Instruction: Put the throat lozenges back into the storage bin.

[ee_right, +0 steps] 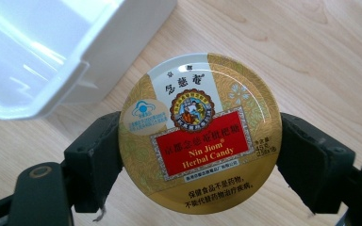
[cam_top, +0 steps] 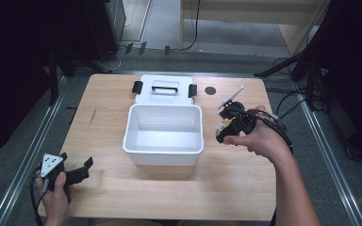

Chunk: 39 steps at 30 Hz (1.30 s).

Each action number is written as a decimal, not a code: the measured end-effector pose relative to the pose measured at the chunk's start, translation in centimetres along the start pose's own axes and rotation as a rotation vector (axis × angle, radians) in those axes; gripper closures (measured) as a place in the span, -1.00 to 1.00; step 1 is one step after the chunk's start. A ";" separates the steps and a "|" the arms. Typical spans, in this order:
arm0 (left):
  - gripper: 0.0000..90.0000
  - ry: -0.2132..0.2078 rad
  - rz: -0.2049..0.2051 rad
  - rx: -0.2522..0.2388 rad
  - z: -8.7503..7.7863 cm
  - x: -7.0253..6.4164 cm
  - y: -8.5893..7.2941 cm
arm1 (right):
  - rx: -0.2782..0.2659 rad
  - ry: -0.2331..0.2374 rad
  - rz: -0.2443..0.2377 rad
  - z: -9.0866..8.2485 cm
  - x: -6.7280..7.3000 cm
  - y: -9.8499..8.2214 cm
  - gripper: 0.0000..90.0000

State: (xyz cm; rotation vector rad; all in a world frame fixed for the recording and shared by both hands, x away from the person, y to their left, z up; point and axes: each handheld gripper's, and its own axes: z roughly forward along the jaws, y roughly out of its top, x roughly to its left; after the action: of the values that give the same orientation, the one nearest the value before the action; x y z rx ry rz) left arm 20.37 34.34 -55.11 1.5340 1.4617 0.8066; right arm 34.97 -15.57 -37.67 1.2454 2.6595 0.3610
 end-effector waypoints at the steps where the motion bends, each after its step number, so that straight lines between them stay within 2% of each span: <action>1: -1.00 0.018 0.017 -0.029 -0.1 0.0 0.0 | -0.002 -0.002 -0.007 -0.2 0.2 0.4 -0.54; 8: -1.00 0.010 0.046 -0.038 0.0 -0.3 0.0 | -0.008 -0.002 -0.029 -0.9 1.0 1.6 -0.54; 16: -1.00 -0.008 0.035 -0.050 0.0 -0.2 0.0 | -0.016 0.005 -0.061 -1.1 2.2 2.8 -0.54; 17: -1.00 -0.007 0.036 -0.047 0.0 -0.2 0.0 | -0.017 0.004 -0.083 -1.2 2.5 3.2 -0.54; 22: -1.00 -0.008 0.041 -0.041 0.0 -0.2 0.0 | -0.032 0.007 -0.119 -1.2 3.3 3.9 -0.54; 27: -1.00 -0.011 0.043 -0.038 0.1 -0.2 0.0 | -0.049 0.013 -0.190 -1.0 4.4 4.7 -0.54; 28: -1.00 -0.011 0.043 -0.038 0.1 -0.2 0.0 | -0.049 0.013 -0.190 -1.0 4.4 4.7 -0.54; 29: -1.00 -0.012 0.042 -0.037 0.1 -0.2 0.0 | -0.055 0.017 -0.222 -0.9 4.7 5.0 -0.54; 34: -1.00 -0.012 0.040 -0.032 0.1 -0.2 0.1 | -0.068 0.031 -0.284 -0.5 5.3 5.5 -0.54; 36: -1.00 -0.012 0.041 -0.031 0.2 -0.2 0.1 | -0.075 0.029 -0.332 -0.2 5.5 5.7 -0.54; 39: -1.00 -0.012 0.040 -0.030 0.2 -0.2 0.1 | -0.073 0.031 -0.371 0.0 5.9 5.9 -0.54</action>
State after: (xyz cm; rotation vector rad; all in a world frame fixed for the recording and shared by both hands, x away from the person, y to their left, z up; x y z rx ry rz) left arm 20.53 34.08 -55.09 1.5480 1.4080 0.8376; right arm 35.58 -7.36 -36.34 0.7078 2.7965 0.4143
